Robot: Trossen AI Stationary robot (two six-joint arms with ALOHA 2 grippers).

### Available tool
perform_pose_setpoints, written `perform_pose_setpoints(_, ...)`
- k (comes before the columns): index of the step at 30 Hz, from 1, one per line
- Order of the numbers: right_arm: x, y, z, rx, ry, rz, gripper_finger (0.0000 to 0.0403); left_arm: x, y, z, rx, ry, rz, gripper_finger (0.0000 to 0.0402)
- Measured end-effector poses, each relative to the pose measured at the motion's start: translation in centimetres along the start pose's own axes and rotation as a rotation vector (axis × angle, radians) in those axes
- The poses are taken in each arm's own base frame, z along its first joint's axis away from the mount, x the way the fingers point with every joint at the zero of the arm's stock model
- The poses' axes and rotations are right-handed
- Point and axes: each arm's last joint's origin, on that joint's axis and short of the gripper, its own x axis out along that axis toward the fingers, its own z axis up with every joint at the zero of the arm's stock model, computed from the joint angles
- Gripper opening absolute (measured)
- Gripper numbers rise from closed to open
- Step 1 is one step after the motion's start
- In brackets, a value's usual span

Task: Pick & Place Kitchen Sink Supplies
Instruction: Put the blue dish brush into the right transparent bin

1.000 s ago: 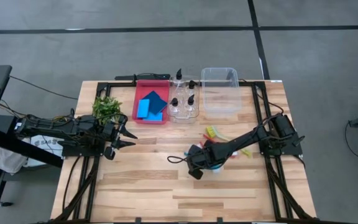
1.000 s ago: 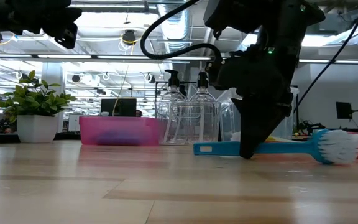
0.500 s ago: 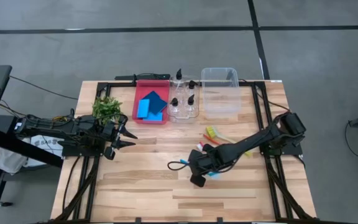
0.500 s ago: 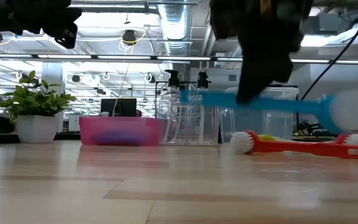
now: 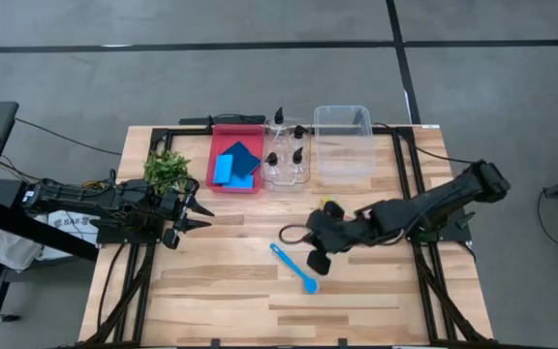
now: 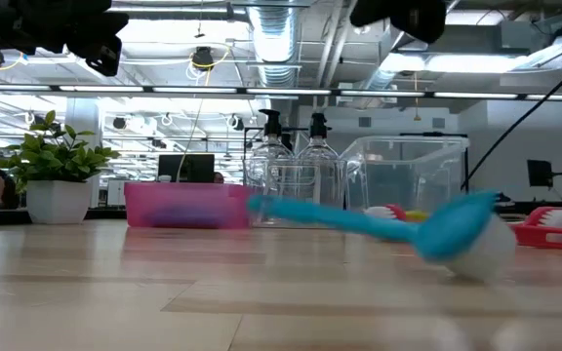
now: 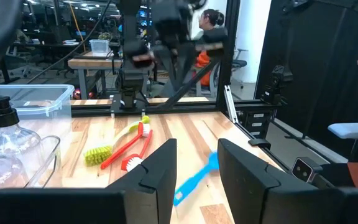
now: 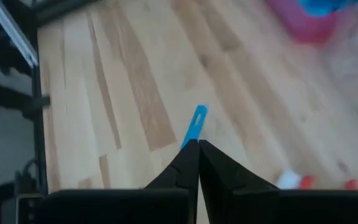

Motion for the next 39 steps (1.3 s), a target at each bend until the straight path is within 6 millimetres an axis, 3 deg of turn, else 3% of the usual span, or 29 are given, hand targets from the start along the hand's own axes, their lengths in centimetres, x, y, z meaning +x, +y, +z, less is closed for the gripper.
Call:
perform_pose_setpoints(6, -1.8, -0.6, 0.7, -0.007, -0.054, 0.002, 0.0002, 0.0, 0.0, 0.0, 0.0, 0.0, 0.0, 0.0118)
perform_pose_setpoints(13, -0.9, -0.3, 0.3, -0.019, -0.026, -0.009, 0.0009, 0.0, 0.0, 0.0, 0.0, 0.0, 0.0, 0.0118)
perform_pose_setpoints(18, 1.8, 0.3, -0.5, -0.038, 0.024, -0.038, 0.001, 0.0, 0.0, 0.0, 0.0, 0.0, 0.0, 0.0118)
perform_pose_setpoints(25, 7.6, 1.2, -2.2, -0.061, 0.086, -0.049, 0.0028, 0.0, 0.0, 0.0, 0.0, 0.0, 0.0, 0.0118)
perform_pose_setpoints(31, 11.9, 1.7, -4.1, -0.067, 0.181, 0.01, 0.0096, 0.0, 0.0, 0.0, 0.0, 0.0, 0.0, 0.0118)
perform_pose_setpoints(39, 15.5, 1.2, -6.6, -0.034, 0.312, -0.005, 0.0208, 0.1, 0.0, 0.0, -0.001, 0.006, 0.0, 0.0118)
